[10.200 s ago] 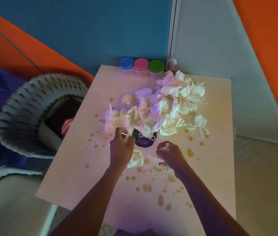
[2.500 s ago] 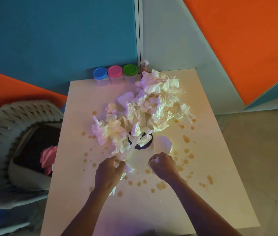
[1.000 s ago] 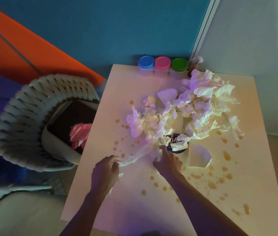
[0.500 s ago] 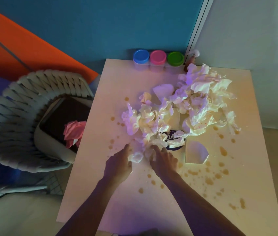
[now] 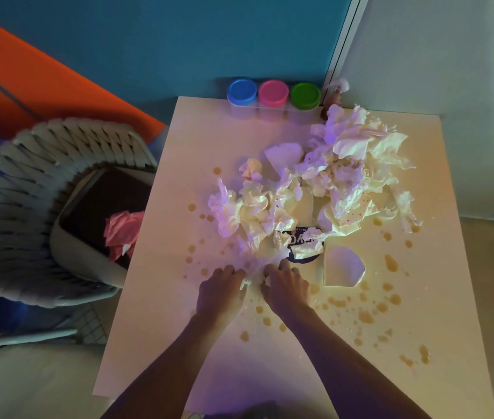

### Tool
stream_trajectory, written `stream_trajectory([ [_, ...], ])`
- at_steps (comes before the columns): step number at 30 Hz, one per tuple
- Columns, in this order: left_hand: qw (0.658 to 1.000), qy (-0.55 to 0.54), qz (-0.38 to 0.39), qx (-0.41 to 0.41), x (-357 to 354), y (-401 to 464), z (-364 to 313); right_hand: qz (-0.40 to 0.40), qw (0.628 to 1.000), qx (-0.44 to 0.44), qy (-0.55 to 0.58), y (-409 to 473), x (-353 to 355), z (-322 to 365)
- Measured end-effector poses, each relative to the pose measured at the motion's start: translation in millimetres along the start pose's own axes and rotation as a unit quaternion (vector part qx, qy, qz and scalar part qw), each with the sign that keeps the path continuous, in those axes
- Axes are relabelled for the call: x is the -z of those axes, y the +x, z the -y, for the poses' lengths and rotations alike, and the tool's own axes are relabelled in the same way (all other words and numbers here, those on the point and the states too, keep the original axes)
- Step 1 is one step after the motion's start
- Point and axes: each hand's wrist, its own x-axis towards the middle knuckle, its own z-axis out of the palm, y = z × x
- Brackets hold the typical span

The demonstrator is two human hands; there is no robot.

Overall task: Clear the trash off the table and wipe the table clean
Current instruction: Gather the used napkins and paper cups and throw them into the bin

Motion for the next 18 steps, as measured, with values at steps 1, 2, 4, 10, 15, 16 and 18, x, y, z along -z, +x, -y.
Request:
stream_trajectory([
  [1,1.000,-0.011,-0.005,0.008,2,-1,-1,0.002,1.000,0.002,-0.001,0,0,0],
  [2,0.999,-0.027,-0.010,0.018,6,-2,-1,0.004,1.000,0.006,-0.002,0,1,0],
  [4,0.997,-0.063,-0.016,0.042,12,-3,0,0.006,1.000,0.014,0.003,1,2,-2],
  [10,0.979,-0.185,-0.043,0.073,21,-10,12,-0.001,0.998,0.002,0.064,2,12,-10],
  [15,0.952,-0.273,-0.067,0.121,26,-20,16,0.006,0.988,-0.024,0.152,1,26,-14],
  [16,0.951,-0.277,-0.069,0.118,28,-22,16,0.011,0.984,-0.033,0.173,1,27,-16],
  [18,0.951,-0.283,-0.070,0.098,32,-25,14,0.017,0.976,-0.047,0.211,-1,30,-20],
])
